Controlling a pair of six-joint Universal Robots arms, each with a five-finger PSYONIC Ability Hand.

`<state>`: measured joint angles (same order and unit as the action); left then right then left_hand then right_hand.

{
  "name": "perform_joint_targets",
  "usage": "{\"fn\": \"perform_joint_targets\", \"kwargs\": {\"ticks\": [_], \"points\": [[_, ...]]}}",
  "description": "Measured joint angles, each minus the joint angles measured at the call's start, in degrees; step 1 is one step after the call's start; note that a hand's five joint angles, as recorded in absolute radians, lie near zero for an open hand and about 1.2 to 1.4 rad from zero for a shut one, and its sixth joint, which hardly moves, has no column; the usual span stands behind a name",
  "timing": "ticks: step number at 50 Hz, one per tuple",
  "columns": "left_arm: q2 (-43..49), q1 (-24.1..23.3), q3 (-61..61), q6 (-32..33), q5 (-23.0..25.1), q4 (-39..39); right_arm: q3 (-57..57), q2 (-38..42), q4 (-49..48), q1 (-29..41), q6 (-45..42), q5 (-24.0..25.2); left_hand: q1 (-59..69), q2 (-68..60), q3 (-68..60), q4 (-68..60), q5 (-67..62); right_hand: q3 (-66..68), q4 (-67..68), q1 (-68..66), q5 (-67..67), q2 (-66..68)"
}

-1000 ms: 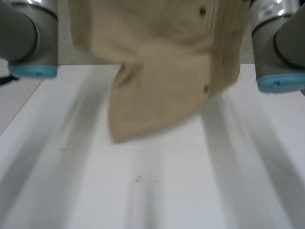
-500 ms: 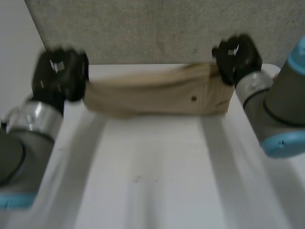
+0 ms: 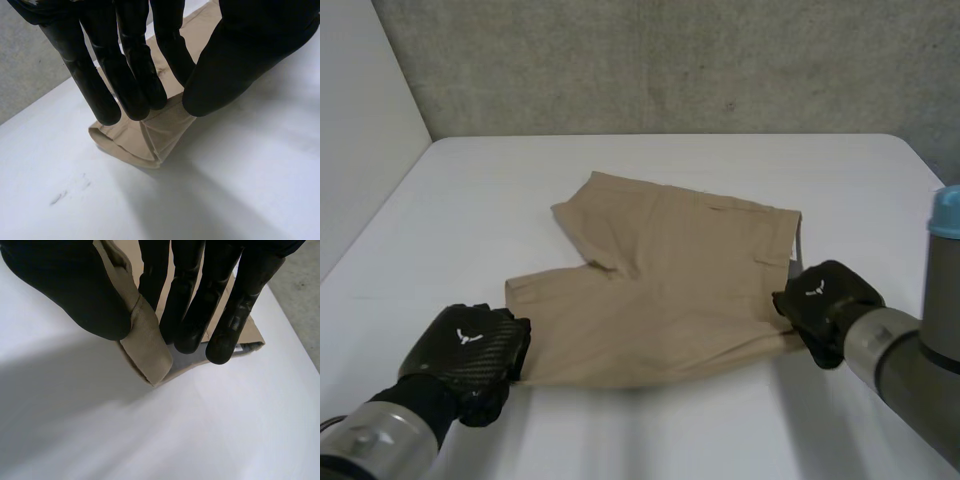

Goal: Fold the shorts.

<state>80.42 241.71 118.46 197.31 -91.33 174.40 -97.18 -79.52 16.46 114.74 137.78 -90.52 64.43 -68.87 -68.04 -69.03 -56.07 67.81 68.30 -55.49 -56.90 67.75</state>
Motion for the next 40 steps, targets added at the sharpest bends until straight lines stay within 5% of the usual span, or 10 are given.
{"fn": "perform_joint_targets", "kwargs": {"ticks": [8, 9, 15, 23, 40], "points": [[-7.59, -1.43, -5.28, 0.48, 4.76, -16.98, -3.96, -9.46, 12.04, -1.11, -6.24, 2.52, 0.0, 0.0, 0.0, 0.0, 0.0, 0.0, 0.0, 0.0, 0.0, 0.0], [-10.16, -1.81, -7.4, 0.53, 7.65, -23.04, -4.63, -12.07, 14.72, -2.17, -7.41, 3.98, 0.0, 0.0, 0.0, 0.0, 0.0, 0.0, 0.0, 0.0, 0.0, 0.0], [-13.43, -1.26, -11.03, 0.8, 12.78, -29.36, -5.2, -16.89, 18.37, -7.77, -9.17, 11.69, 0.0, 0.0, 0.0, 0.0, 0.0, 0.0, 0.0, 0.0, 0.0, 0.0], [-8.5, 3.71, -10.92, 1.8, 13.75, -19.2, -4.87, -11.04, 16.4, -12.33, -9.21, 16.92, 0.0, 0.0, 0.0, 0.0, 0.0, 0.0, 0.0, 0.0, 0.0, 0.0], [22.38, 4.17, -22.86, 7.23, 12.89, 10.33, 4.11, 4.66, -2.27, -10.35, -1.94, 8.25, 0.0, 0.0, 0.0, 0.0, 0.0, 0.0, 0.0, 0.0, 0.0, 0.0]]}}
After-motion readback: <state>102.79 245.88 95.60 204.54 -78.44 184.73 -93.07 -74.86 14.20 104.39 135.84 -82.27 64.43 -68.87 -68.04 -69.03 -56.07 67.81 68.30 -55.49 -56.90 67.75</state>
